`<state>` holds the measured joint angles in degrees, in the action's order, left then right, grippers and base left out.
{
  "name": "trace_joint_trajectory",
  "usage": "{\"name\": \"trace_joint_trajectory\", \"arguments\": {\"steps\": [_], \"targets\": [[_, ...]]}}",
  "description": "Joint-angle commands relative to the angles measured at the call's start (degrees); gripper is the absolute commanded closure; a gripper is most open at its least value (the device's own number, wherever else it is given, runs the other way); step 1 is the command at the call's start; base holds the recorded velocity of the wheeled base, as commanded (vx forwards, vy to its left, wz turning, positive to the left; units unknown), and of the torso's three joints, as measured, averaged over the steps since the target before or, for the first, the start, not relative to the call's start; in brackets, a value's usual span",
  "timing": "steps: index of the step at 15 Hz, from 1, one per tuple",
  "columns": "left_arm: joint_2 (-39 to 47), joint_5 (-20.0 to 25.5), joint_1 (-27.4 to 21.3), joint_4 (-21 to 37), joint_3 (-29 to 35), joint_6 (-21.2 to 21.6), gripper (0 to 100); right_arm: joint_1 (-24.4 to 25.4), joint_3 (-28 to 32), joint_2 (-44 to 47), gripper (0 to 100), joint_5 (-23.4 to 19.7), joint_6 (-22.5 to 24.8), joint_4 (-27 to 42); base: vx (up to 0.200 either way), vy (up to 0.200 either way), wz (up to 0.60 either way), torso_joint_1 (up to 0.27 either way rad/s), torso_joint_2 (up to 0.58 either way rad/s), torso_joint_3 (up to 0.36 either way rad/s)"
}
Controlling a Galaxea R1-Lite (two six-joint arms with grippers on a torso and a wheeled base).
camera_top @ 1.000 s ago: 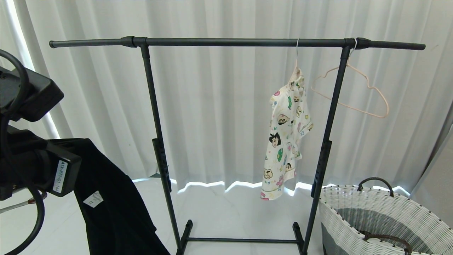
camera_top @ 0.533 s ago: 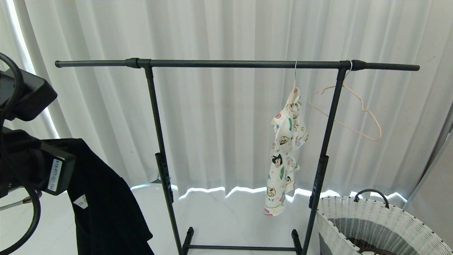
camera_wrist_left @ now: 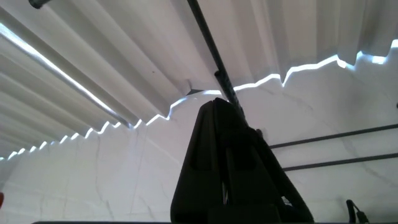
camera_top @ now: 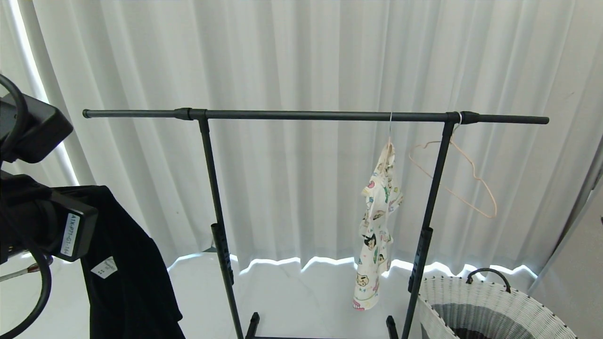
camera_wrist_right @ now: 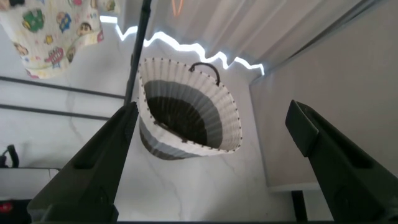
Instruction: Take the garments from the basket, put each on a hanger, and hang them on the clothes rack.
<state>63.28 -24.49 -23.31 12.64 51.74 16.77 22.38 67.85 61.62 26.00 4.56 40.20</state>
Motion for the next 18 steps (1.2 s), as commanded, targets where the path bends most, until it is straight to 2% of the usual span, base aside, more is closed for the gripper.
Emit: {"name": "trace_joint_trajectory", "arguments": {"steps": [1, 3, 7, 16, 18], "targets": [[0.1, 0.0, 0.0, 0.0, -0.1, 0.0, 100, -0.1, -0.9, 0.1, 0, -0.4, 0.0, -0.9, 0.000, 0.000, 0.00, 0.237, -0.52, -0.286], [-0.2, 0.1, 0.0, 0.0, -0.7, -0.1, 100, -0.1, -1.2, 0.0, 0, -2.6, 0.0, -1.3, 0.000, 0.000, 0.00, 0.244, -0.53, -0.298], [-0.4, 0.1, -0.1, 0.0, -1.8, 0.0, 100, 0.0, -1.2, 0.2, 0, -3.2, 0.2, -1.3, 0.000, 0.000, 0.00, 0.237, -0.49, -0.266], [-0.4, 0.1, -0.1, 0.0, -2.2, 0.0, 100, 0.0, -1.4, 0.2, 0, -3.2, 0.2, -1.2, 0.000, -0.200, 0.00, 0.026, -0.04, -0.021], [-0.4, 0.1, -0.1, 0.0, -2.2, -0.1, 100, 0.1, -1.4, 0.2, 0, -4.0, 0.7, -1.3, 0.000, 0.000, 0.00, 0.000, 0.00, 0.000]]}}
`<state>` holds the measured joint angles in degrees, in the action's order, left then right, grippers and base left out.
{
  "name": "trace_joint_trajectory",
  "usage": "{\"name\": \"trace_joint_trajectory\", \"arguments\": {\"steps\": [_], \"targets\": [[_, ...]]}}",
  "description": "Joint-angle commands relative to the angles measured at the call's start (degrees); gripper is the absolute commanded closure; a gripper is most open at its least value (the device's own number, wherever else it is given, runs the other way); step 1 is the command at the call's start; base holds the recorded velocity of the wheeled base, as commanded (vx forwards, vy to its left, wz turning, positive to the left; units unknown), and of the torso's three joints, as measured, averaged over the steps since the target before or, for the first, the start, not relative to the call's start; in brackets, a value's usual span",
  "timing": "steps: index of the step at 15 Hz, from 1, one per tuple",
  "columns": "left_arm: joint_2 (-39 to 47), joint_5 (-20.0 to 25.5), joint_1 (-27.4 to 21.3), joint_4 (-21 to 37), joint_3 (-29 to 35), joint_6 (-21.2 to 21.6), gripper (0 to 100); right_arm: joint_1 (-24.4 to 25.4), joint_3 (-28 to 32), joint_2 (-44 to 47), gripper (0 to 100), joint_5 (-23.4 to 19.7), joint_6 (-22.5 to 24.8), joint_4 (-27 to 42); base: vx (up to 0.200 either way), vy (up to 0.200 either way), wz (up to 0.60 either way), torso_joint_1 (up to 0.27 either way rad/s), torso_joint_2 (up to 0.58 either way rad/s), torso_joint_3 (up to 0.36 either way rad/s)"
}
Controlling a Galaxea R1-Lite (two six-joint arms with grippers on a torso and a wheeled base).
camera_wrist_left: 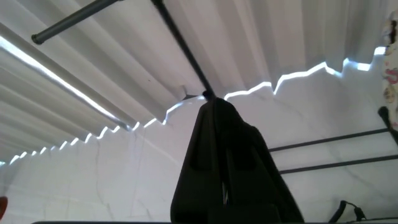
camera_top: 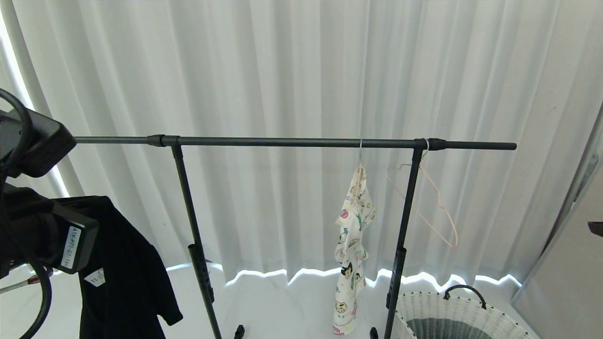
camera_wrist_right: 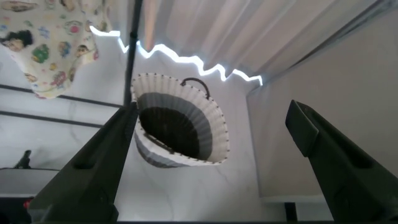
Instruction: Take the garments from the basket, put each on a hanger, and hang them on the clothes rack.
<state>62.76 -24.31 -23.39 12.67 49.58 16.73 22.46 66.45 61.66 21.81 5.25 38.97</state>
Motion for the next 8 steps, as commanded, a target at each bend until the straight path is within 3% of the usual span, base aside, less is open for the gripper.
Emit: {"name": "trace_joint_trajectory", "arguments": {"steps": [1, 4, 7, 8], "targets": [[0.1, 0.0, 0.0, 0.0, 0.0, -0.1, 100, 0.1, 0.0, 0.1, 0, -1.4, 0.2, 0.0, 0.000, 0.000, 0.00, 0.000, 0.00, 0.000], [0.1, 0.0, 0.5, -0.2, 0.2, -0.3, 100, 0.0, 0.1, 0.5, 0, -8.4, 1.0, -1.0, 0.000, 0.000, 0.00, 0.000, 0.00, 0.000], [0.3, 0.0, 0.6, -3.3, -0.2, -0.4, 100, 0.0, 0.0, 3.4, 0, -9.4, 1.7, -5.8, 0.000, 0.000, 0.00, 0.000, 0.00, 0.000], [0.3, 0.0, 0.7, -3.5, -0.3, -0.3, 100, 0.0, 0.0, 4.8, 0, -9.4, 1.7, -8.4, 0.200, 0.000, 0.00, -0.002, 0.00, 0.002]]}}
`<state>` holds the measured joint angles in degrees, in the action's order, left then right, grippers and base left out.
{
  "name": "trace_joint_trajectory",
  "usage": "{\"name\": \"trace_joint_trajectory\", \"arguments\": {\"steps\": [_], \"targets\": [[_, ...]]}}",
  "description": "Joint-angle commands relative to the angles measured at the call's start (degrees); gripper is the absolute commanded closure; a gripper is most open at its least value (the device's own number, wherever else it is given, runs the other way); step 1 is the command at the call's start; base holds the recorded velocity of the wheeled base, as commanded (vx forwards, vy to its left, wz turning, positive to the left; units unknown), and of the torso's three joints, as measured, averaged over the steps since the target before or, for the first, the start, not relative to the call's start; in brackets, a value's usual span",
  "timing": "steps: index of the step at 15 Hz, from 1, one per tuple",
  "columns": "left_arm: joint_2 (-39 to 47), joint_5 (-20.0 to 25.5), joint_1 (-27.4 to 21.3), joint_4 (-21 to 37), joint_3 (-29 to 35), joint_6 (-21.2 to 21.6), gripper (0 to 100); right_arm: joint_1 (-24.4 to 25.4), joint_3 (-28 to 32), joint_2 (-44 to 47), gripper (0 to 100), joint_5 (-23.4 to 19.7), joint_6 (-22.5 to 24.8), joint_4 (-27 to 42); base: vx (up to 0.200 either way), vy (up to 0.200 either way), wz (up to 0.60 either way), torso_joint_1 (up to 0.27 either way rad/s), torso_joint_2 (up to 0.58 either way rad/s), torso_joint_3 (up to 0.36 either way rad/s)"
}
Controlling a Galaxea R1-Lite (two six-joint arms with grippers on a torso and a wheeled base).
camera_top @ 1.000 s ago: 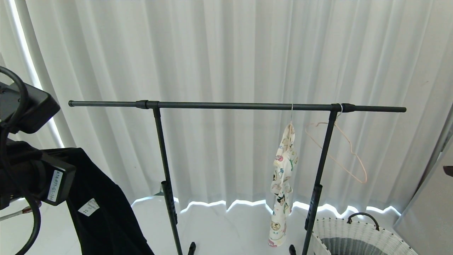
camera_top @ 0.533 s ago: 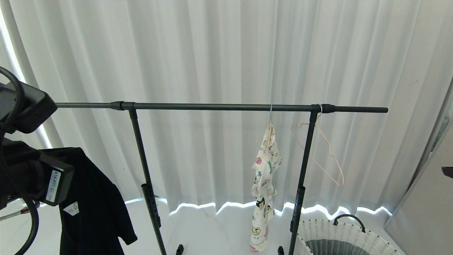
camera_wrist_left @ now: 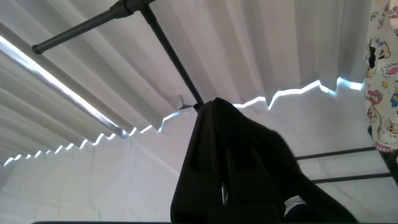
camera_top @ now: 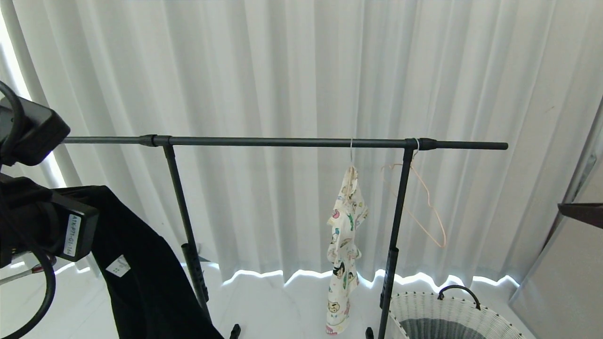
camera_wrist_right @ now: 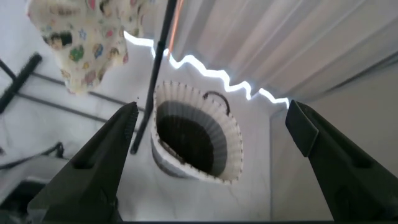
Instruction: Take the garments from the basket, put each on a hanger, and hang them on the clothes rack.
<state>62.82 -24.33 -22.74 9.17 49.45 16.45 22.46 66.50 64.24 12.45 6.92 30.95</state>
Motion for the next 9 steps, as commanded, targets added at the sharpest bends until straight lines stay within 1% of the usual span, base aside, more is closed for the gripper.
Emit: {"name": "trace_joint_trajectory", "arguments": {"steps": [1, 3, 9], "targets": [[0.2, 0.0, 0.1, 0.0, -0.1, 0.1, 100, 0.0, -0.1, 3.3, 0, 0.0, 0.0, -2.5, 0.200, 0.000, 0.00, -0.002, 0.01, 0.002], [0.2, 0.0, 0.1, 0.0, -0.2, 0.1, 100, 0.0, 0.0, 5.3, 0, -0.1, 0.2, -4.8, 0.200, 0.000, 0.00, 0.002, 0.00, 0.005], [0.2, 0.0, 0.1, 0.0, -0.2, 0.1, 100, 0.0, -0.1, 6.8, 0, -0.1, 0.1, -4.8, 0.200, 0.000, 0.00, -0.001, 0.00, 0.001]]}}
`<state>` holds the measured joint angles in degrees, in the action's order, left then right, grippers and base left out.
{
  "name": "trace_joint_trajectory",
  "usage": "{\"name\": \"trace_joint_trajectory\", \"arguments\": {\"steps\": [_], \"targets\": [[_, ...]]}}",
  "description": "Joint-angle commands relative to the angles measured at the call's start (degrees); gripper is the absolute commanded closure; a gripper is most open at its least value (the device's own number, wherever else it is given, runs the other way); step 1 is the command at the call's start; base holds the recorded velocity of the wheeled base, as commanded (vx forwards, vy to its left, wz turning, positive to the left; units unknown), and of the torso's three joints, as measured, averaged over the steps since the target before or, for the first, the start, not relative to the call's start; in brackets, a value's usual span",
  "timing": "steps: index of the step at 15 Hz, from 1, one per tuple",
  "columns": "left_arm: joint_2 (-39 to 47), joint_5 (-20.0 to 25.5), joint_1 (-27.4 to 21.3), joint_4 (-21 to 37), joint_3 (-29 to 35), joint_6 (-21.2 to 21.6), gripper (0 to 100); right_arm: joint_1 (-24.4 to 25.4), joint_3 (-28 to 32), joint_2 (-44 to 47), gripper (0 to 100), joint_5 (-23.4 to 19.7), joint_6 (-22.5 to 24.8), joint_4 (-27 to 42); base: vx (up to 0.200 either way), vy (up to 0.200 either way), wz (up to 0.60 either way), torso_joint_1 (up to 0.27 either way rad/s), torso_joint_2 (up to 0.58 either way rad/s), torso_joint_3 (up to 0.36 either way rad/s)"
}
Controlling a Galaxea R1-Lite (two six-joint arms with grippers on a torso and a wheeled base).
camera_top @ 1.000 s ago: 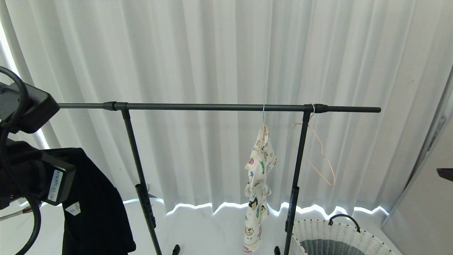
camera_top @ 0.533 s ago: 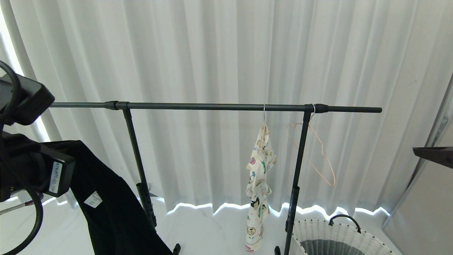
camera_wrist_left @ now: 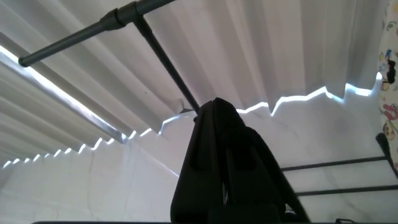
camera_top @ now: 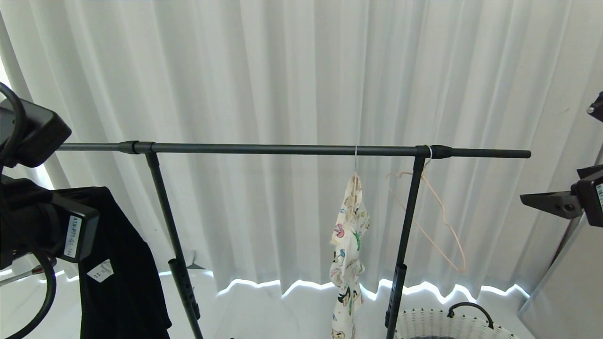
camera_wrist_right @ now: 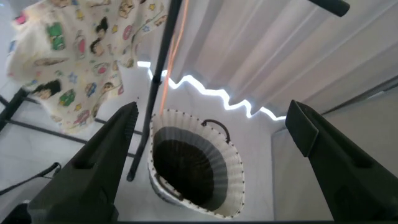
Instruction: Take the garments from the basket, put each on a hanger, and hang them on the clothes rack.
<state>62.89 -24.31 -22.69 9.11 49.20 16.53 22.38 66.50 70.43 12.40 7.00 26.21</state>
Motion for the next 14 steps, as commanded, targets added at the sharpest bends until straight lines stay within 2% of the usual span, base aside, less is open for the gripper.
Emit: {"name": "trace_joint_trajectory", "arguments": {"steps": [1, 3, 5, 8, 10, 14], "targets": [[0.2, 0.0, 0.0, 0.0, 0.0, 0.0, 100, 0.0, -0.1, 0.9, 0, 0.0, -0.1, 0.0, 0.200, 0.000, 0.00, 0.002, 0.01, -0.002], [0.2, 0.0, 0.0, 0.0, 0.0, -0.1, 100, 0.0, -2.2, 1.2, 0, 0.0, -0.1, -0.9, 0.200, 0.000, 0.00, 0.002, 0.00, 0.002], [0.0, 0.0, 0.0, 0.0, -0.8, -0.2, 100, 0.0, -6.7, 1.4, 0, -0.1, -0.2, -4.7, 0.200, 0.000, 0.00, 0.000, 0.00, 0.005], [-0.6, 0.0, 0.0, -0.1, -1.4, -0.2, 100, 0.0, -13.2, 2.4, 0, -1.2, -0.3, -11.5, 0.000, 0.000, 0.00, 0.000, 0.00, 0.000], [-0.8, 0.1, 0.6, -0.1, -2.1, -0.2, 100, -0.1, -15.2, 4.5, 0, -1.4, -1.0, -13.6, 0.000, 0.000, 0.00, 0.000, 0.00, 0.000], [-1.2, 0.1, 1.1, -0.1, -4.2, -0.3, 100, 0.0, -15.5, 11.5, 0, -1.9, -8.5, -16.9, 0.000, 0.000, 0.00, 0.000, 0.00, 0.000]]}}
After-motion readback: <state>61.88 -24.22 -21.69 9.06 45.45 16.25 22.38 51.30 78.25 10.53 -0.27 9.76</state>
